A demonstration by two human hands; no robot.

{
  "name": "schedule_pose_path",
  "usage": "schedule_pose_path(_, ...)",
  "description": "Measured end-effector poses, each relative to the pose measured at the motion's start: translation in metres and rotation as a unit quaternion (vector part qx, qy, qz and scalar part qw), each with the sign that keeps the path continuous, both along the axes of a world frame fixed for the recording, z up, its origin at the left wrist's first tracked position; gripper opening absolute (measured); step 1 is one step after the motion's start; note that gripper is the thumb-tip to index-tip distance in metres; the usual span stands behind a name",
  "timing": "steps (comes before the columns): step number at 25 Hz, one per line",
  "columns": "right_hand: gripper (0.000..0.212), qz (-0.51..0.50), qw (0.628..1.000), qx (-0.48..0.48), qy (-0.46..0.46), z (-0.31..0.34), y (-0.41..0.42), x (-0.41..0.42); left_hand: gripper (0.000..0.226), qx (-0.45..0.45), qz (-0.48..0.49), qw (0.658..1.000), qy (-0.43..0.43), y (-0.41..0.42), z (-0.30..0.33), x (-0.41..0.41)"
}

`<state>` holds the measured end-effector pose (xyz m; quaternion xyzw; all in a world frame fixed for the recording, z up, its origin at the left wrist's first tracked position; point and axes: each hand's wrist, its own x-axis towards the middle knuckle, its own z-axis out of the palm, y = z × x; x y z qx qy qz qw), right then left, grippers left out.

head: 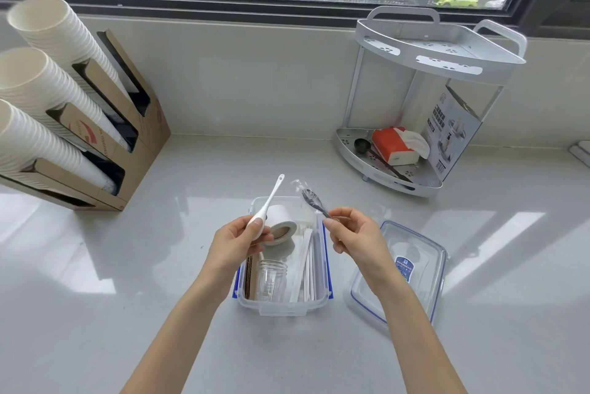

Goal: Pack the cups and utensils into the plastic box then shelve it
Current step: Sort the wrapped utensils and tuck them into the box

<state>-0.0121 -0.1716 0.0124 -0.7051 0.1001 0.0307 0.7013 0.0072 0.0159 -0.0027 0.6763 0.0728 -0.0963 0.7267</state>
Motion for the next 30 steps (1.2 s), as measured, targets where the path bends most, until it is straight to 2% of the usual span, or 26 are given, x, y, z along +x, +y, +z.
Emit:
schedule_pose_path(2, 0.015, 0.018, 1.0, -0.011, 0.006, 0.002, -0.004, -0.002, 0.015, -0.009, 0.016, 1.0, -0.007, 0.002, 0.003, 0.003)
schedule_pose_path(4, 0.017, 0.076, 0.995, -0.062, 0.021, 0.003, -0.006, -0.003, 0.015, -0.004, 0.017, 1.0, -0.019, 0.004, 0.004, 0.006)
schedule_pose_path(6, 0.019, 0.153, 0.981, -0.115, 0.04, 0.005, -0.006, -0.004, 0.014, 0.016, -0.017, 0.999, -0.023, 0.004, 0.005, 0.007)
schedule_pose_path(8, 0.019, 0.183, 0.972, -0.143, 0.041, 0.006, -0.003, -0.003, 0.016, 0.061, -0.08, 0.995, -0.015, 0.002, 0.004, 0.006)
schedule_pose_path(10, 0.018, 0.141, 0.98, -0.137, 0.023, 0.007, -0.001, -0.001, 0.025, 0.097, -0.123, 0.988, -0.007, -0.002, 0.0, 0.002)
schedule_pose_path(14, 0.013, 0.045, 0.996, -0.072, 0.008, 0.005, -0.001, 0.005, 0.019, 0.092, -0.164, 0.982, 0.018, -0.013, -0.004, -0.008)
schedule_pose_path(16, 0.018, 0.014, 0.999, -0.028, 0.028, 0.0, 0.003, 0.007, 0.016, 0.082, -0.178, 0.98, 0.021, -0.015, -0.004, -0.011)
schedule_pose_path(19, 0.027, -0.059, 0.993, 0.078, 0.066, -0.011, 0.01, 0.007, 0.02, 0.064, -0.143, 0.988, 0.016, -0.018, -0.004, -0.012)
schedule_pose_path(21, 0.025, -0.058, 0.99, 0.103, 0.076, -0.018, 0.016, 0.008, 0.024, 0.058, -0.119, 0.991, 0.013, -0.02, -0.007, -0.012)
schedule_pose_path(23, 0.015, -0.024, 0.993, 0.081, 0.076, -0.022, 0.021, 0.01, 0.026, 0.071, -0.125, 0.99, 0.003, -0.021, -0.011, -0.013)
schedule_pose_path(26, 0.017, -0.002, 0.995, 0.023, 0.094, -0.025, 0.024, 0.017, 0.024, 0.082, -0.141, 0.987, -0.001, -0.022, -0.014, -0.016)
schedule_pose_path(30, 0.01, 0.036, 0.984, -0.115, 0.13, -0.026, 0.029, 0.025, 0.027, 0.14, -0.186, 0.972, 0.016, -0.028, -0.018, -0.019)
